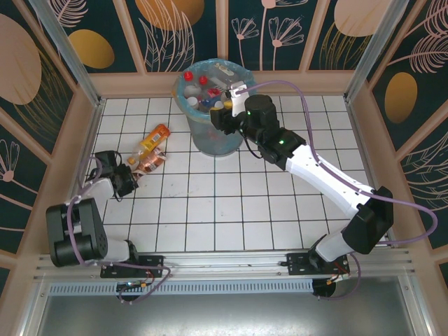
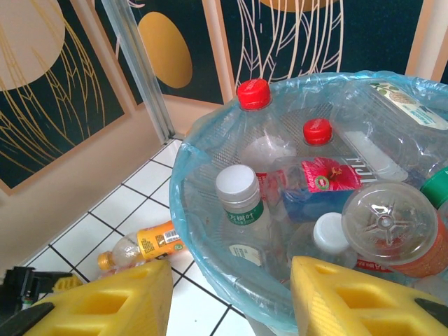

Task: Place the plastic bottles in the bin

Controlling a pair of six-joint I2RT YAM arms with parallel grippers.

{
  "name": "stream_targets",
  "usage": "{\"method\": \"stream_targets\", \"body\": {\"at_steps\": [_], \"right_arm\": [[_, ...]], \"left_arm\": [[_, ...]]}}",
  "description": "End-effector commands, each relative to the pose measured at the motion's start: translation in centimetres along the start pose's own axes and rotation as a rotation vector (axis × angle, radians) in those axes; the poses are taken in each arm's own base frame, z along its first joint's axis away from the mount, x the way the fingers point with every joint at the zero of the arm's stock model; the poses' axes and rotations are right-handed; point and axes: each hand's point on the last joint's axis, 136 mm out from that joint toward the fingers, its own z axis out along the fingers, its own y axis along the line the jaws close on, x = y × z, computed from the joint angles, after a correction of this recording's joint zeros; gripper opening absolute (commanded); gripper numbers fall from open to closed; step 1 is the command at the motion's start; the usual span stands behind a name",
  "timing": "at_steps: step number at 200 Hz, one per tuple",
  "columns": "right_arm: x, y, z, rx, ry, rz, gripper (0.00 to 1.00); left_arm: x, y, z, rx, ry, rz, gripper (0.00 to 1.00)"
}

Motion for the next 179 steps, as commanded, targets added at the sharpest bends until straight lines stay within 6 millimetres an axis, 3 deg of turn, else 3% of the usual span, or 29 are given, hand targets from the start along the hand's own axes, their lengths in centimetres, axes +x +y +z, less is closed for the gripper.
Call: {"method": "stream_targets", "body": {"at_steps": [1,23,46,69,106,143,179], "right_arm": [[-2.0,-0.5,-1.3,0.025,-0.054,-0.011,0.48],[-2.5,-0.6,-1.6,0.032,-0.06,-0.009,0.48],[-3.1,-0.7,-2.2,0.042,-0.077,-0.007,0.48],[-3.8,-0.8,-3.0,0.052,-0.094,-0.004,0.48],[-4.3,-0.9,-3.9,0.069,-0.104,-0.008,0.48],[-4.4,-1.4,-4.8,0.102,-0.116,-0.01,0.48],[-4.0,-1.9,-5.2,0.128,-0.105,-0.01,0.47]], "left_arm": [[-0.6,-1.1,-2.5,0.077,-0.062,0.033,0.11],[-0.7,-1.6,-4.5,0.142,-0.078,0.049,0.0],[-1.1,-3.1,-7.2,0.234,-0.135,0.128,0.0],[-1.8,-6.7,-11.4,0.362,-0.269,0.306,0.0],[0.1,-14.5,-19.7,0.558,-0.446,0.658,0.0],[4.7,-20.8,-26.6,0.725,-0.469,0.94,0.0],[12.3,-25.4,-32.0,0.882,-0.41,1.217,0.0]]}}
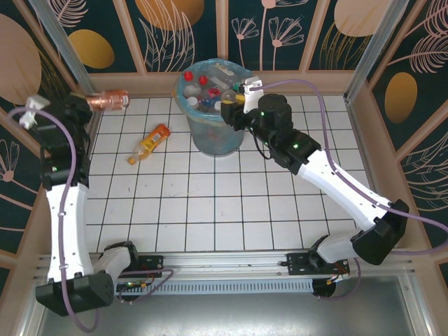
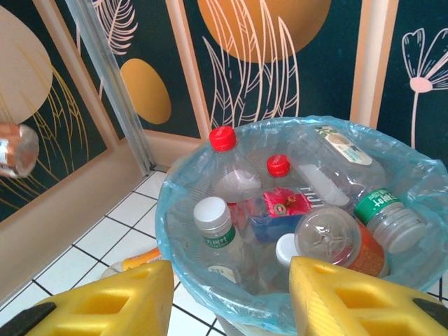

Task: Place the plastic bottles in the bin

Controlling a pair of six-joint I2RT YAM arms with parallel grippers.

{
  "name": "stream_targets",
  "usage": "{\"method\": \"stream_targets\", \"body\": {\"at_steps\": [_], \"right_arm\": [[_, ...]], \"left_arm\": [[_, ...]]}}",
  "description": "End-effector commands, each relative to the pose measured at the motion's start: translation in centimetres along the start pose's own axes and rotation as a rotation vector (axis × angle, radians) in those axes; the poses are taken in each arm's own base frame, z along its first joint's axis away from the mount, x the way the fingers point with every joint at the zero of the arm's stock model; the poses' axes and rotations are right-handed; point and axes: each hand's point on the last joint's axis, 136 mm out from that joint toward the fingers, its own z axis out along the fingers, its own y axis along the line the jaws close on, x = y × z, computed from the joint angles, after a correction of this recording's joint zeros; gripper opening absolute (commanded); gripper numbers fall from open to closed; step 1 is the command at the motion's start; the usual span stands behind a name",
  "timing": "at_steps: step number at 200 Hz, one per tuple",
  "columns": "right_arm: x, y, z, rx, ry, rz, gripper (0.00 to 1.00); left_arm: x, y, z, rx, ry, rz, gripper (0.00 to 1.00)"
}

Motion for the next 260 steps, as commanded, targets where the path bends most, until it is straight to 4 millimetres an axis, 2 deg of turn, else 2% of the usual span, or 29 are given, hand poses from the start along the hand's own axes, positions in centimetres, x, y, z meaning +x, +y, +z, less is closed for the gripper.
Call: {"method": "stream_targets", "body": {"at_steps": [1,25,49,73,108,111,116,142,186,230,260], "right_arm": [[-0.5,-0.8,-1.1,0.041,-0.016,-0.014,0.47],[-0.3,-0.9,-1.3,0.046,-0.012,-0.004,0.47],[-0.1,-1.0,-1.5,0.057,-0.008,0.0,0.47],[0.2,-1.4,-1.8,0.078,0.0,0.0,0.47],[0.4,-2.0,-2.1,0.108,0.007,-0.007,0.47],[0.4,-2.0,-2.1,0.109,0.009,-0.008,0.47],[0.4,-2.0,-2.2,0.112,0.01,-0.008,0.47],[0.6,-2.1,-2.4,0.115,0.012,-0.006,0.48],[1.2,-2.1,-2.2,0.114,0.023,-0.006,0.48],[2.1,-2.1,-1.9,0.107,0.039,0.003,0.47],[2.9,-2.1,-1.7,0.104,0.057,0.004,0.48]], "left_arm": [[-0.1,-6.3,-0.1,0.159,0.056,0.239,0.0],[0.7,-11.1,0.5,0.248,0.111,0.328,0.0],[2.5,-15.6,0.5,0.3,0.129,0.466,0.0],[5.6,-19.3,0.7,0.335,0.186,0.57,0.0],[12.0,-22.3,1.4,0.331,0.261,0.755,0.0],[13.3,-22.1,2.2,0.32,0.281,0.775,0.0],[14.3,-22.1,2.5,0.312,0.294,0.794,0.0],[18.2,-21.7,3.5,0.298,0.365,0.852,0.0],[25.6,-19.2,4.4,0.273,0.511,1.006,0.0],[30.9,-16.5,5.4,0.253,0.613,1.084,0.0],[34.3,-13.5,5.9,0.22,0.682,1.162,0.0]]}}
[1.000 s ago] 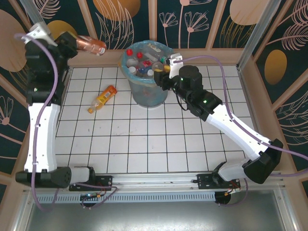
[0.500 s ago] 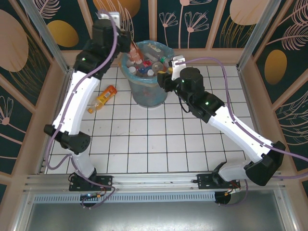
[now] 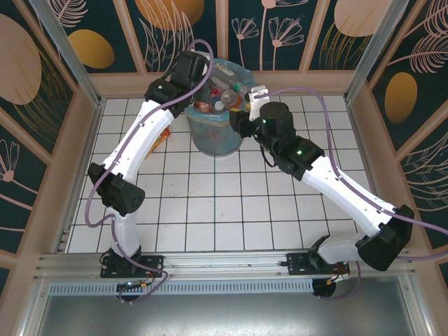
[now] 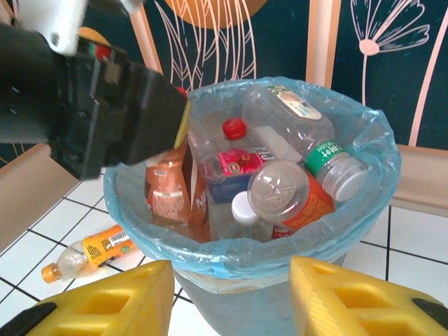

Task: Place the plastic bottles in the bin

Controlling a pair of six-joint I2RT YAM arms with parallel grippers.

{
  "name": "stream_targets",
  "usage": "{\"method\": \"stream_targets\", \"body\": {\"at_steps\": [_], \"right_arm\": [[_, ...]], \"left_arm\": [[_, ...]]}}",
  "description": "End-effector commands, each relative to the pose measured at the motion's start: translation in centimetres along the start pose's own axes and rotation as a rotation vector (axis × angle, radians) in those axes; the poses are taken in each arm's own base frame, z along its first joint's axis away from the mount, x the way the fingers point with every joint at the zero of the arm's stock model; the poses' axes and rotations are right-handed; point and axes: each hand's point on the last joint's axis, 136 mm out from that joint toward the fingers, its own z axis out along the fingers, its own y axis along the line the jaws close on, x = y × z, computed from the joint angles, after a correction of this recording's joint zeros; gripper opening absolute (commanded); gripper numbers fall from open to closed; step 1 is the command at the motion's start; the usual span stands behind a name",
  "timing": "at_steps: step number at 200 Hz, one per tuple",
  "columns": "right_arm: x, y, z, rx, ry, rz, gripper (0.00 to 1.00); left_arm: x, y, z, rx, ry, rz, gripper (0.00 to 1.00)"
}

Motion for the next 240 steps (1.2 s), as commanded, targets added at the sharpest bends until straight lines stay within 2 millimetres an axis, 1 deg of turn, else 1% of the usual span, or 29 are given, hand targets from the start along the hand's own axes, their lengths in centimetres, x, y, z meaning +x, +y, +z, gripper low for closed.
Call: {"method": "stream_targets", "body": {"at_steps": [1,22,37,82,108,127,138,145,154,170,180,190,203,214,224,240], "right_arm": [[-0.1,0.1,-0.5,-0.004,-0.012,0.014,0.47],[0.1,0.1,-0.4,-0.002,-0.006,0.009,0.47],[0.2,-0.1,-0.4,0.003,-0.004,0.005,0.48],[0.5,0.0,0.0,0.002,0.006,-0.004,0.48],[0.8,0.1,0.4,0.001,0.014,-0.006,0.48],[0.9,0.2,0.7,0.0,0.019,-0.007,0.48],[0.9,0.2,0.8,-0.003,0.022,-0.007,0.48],[0.9,0.3,0.8,-0.005,0.022,-0.006,0.48],[0.8,0.4,0.8,-0.009,0.022,-0.005,0.48],[0.6,0.5,0.8,-0.013,0.018,-0.004,0.48],[0.5,0.5,0.8,-0.012,0.015,-0.001,0.48],[0.5,0.5,0.8,-0.013,0.016,-0.001,0.48],[0.4,0.5,0.7,-0.01,0.014,0.0,0.48],[0.4,0.5,0.7,-0.01,0.015,0.001,0.48],[0.5,0.4,0.6,-0.009,0.015,0.003,0.48],[0.5,0.4,0.5,-0.011,0.016,0.004,0.48]], "left_arm": [[3.0,-0.6,2.8,-0.022,0.077,0.076,0.0],[5.4,-0.6,4.5,-0.04,0.125,0.098,0.0],[7.1,-0.7,5.4,-0.04,0.142,0.101,0.0],[11.7,-0.8,6.9,-0.034,0.17,0.088,0.0],[13.8,-0.7,7.7,-0.039,0.202,0.099,0.0],[14.1,-0.7,7.8,-0.042,0.211,0.099,0.0],[13.6,-1.0,7.5,-0.025,0.204,0.087,0.0],[12.7,-1.3,7.1,-0.005,0.19,0.076,0.0],[11.2,-1.6,6.5,0.016,0.168,0.065,0.14],[7.4,-1.8,4.7,0.038,0.102,0.042,0.31],[5.1,-1.8,3.5,0.05,0.057,0.027,0.45],[2.4,-1.8,1.9,0.06,0.002,0.01,0.53],[0.1,-1.5,0.2,0.068,-0.049,-0.004,0.61],[-1.3,-1.2,-1.2,0.066,-0.085,-0.014,0.65],[-2.2,-0.8,-2.0,0.055,-0.108,-0.024,0.66],[-3.0,0.1,-3.0,0.016,-0.137,-0.038,0.65]]}}
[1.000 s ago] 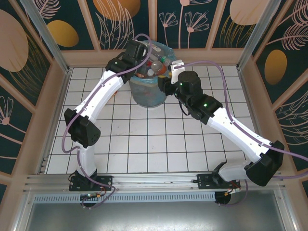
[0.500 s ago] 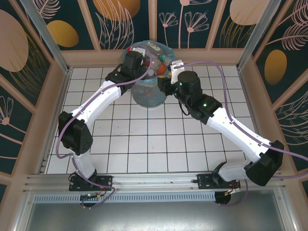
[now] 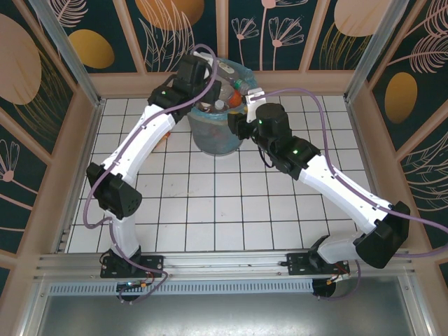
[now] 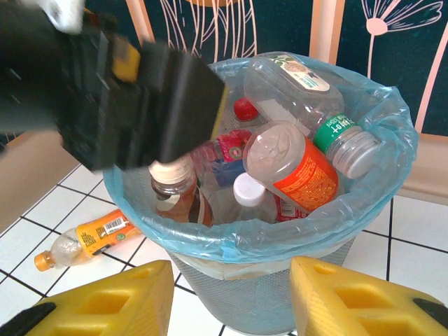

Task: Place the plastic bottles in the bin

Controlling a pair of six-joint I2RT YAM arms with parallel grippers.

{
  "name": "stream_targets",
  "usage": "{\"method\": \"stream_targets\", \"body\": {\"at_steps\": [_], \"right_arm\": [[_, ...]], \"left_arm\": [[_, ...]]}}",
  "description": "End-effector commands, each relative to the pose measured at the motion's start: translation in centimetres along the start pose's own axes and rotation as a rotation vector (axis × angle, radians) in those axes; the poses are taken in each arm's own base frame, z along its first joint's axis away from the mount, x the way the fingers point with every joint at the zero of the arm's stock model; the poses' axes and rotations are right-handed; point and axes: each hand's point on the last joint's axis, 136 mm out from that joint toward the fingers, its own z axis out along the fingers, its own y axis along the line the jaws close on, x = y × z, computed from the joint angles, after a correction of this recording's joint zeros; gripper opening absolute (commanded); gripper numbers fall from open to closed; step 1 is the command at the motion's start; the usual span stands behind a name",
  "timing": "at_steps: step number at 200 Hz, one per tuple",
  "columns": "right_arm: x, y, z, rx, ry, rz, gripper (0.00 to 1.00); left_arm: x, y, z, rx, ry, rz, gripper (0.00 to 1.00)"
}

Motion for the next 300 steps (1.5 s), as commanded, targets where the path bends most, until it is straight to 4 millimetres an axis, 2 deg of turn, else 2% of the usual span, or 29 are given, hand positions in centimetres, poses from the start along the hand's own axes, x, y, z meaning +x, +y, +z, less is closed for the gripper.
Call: {"method": "stream_targets", "body": {"at_steps": [1,14,31,50,83,140,229,245,262,300], "right_arm": [[-0.8,0.4,-0.4,-0.013,-0.016,0.013,0.48],[-0.7,0.4,-0.4,-0.014,-0.013,0.011,0.48],[-0.5,0.3,-0.3,-0.012,-0.008,0.011,0.48],[-0.3,0.3,-0.4,-0.011,-0.003,0.016,0.48],[0.1,0.2,-0.5,-0.009,0.004,0.023,0.48],[0.9,0.2,0.1,-0.009,0.025,0.021,0.48],[0.9,0.3,0.2,-0.009,0.024,0.018,0.48],[0.8,0.3,0.2,-0.009,0.025,0.019,0.48],[0.6,0.4,0.1,-0.013,0.023,0.019,0.48],[-0.1,0.7,0.0,-0.025,0.008,0.023,0.48]], "left_arm": [[-1.6,1.2,-2.6,-0.037,-0.028,-0.018,0.64],[-2.0,1.5,-2.8,-0.055,-0.048,-0.027,0.53],[-1.6,0.8,-2.1,-0.022,-0.037,-0.044,0.23],[-0.1,-0.9,-0.9,0.059,0.032,-0.067,0.0],[3.2,-2.0,0.1,0.11,0.106,-0.099,0.0],[8.8,-0.2,3.4,-0.019,0.204,-0.04,0.0],[12.9,0.6,6.1,-0.073,0.33,-0.031,0.0],[12.7,0.3,6.1,-0.054,0.331,-0.039,0.0],[11.1,-0.1,5.4,-0.026,0.3,-0.055,0.0],[4.6,-0.4,2.1,0.025,0.167,-0.083,0.0]]}}
